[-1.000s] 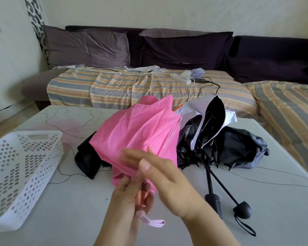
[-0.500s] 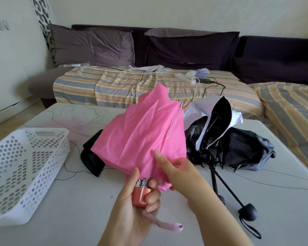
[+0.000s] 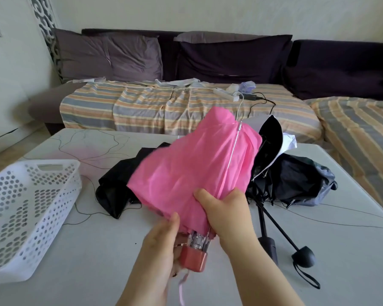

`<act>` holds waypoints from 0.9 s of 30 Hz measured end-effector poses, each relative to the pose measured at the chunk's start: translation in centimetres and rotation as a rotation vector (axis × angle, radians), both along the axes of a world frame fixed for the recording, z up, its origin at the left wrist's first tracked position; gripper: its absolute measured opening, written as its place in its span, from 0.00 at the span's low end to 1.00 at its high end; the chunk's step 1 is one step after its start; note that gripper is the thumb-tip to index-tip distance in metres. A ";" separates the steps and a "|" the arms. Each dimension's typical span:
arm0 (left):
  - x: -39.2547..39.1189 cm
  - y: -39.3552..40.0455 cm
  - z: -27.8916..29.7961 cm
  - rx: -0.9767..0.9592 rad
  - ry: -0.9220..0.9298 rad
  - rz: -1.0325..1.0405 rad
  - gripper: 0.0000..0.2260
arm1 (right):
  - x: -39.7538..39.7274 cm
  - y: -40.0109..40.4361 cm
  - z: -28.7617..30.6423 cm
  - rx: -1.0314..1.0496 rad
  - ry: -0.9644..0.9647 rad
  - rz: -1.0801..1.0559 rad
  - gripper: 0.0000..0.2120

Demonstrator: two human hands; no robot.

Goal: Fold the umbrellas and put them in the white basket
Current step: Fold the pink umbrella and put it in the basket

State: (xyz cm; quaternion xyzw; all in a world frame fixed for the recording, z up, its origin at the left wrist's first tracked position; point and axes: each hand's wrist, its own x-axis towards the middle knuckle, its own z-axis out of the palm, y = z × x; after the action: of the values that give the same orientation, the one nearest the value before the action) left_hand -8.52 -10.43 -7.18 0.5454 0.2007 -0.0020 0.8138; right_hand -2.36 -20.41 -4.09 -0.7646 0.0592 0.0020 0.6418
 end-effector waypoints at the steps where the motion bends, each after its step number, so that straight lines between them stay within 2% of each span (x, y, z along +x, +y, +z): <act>1: -0.2 0.1 -0.1 0.095 -0.006 0.059 0.15 | -0.1 -0.1 0.1 -0.045 -0.009 -0.031 0.12; 2: -0.6 0.0 -0.3 0.203 -0.013 0.093 0.11 | -0.1 -0.2 0.1 -0.078 -0.014 -0.057 0.13; 4: -1.5 -0.4 -0.6 0.462 -0.076 0.082 0.08 | -0.1 -0.2 0.2 -0.114 -0.014 -0.094 0.14; 6: -2.2 -1.3 -0.7 0.641 -0.179 0.038 0.06 | -0.1 0.1 -0.1 -0.161 -0.018 -0.099 0.14; 10: -1.8 -2.2 -1.3 0.782 -0.256 -0.104 0.23 | -0.2 0.8 -0.7 -0.201 -0.003 -0.037 0.14; 12: -1.4 -2.0 -1.2 0.743 -0.284 -0.133 0.22 | 0.0 0.6 -0.9 -0.156 0.040 -0.005 0.19; 15: -1.0 -1.5 -0.2 0.488 -0.253 -0.107 0.15 | -0.1 0.2 -0.3 -0.105 0.122 0.133 0.31; 17: -0.8 -0.9 0.3 0.333 -0.226 -0.060 0.15 | -0.1 -0.3 0.1 -0.079 0.129 0.212 0.39; 18: -0.7 -0.8 0.6 0.271 -0.223 -0.030 0.15 | -0.2 -0.5 0.4 -0.124 0.081 0.240 0.37; 19: -0.6 -0.7 0.7 0.210 -0.232 0.001 0.16 | -0.2 -0.7 0.7 -0.192 0.002 0.237 0.31; 21: -0.5 -0.8 0.8 0.101 -0.261 0.046 0.16 | -0.1 -1.3 1.0 -0.275 -0.201 0.097 0.15; 22: -0.5 -0.9 0.8 0.074 -0.270 0.057 0.16 | -0.4 -1.3 1.4 -0.267 -0.274 0.051 0.12; 25: -0.5 -1.1 0.5 0.069 -0.299 0.056 0.16 | -1.1 -0.7 1.9 -0.279 -0.381 0.047 0.10; 27: -0.4 -1.2 0.3 0.087 -0.310 0.046 0.16 | -1.2 -0.6 1.8 -0.352 -0.367 0.068 0.11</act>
State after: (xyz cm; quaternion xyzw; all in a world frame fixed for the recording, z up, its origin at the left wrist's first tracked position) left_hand -8.94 -11.63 -6.85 0.5693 0.0851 0.1095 0.8103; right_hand -3.57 -21.05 -2.29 -0.8536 -0.0843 -0.1256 0.4985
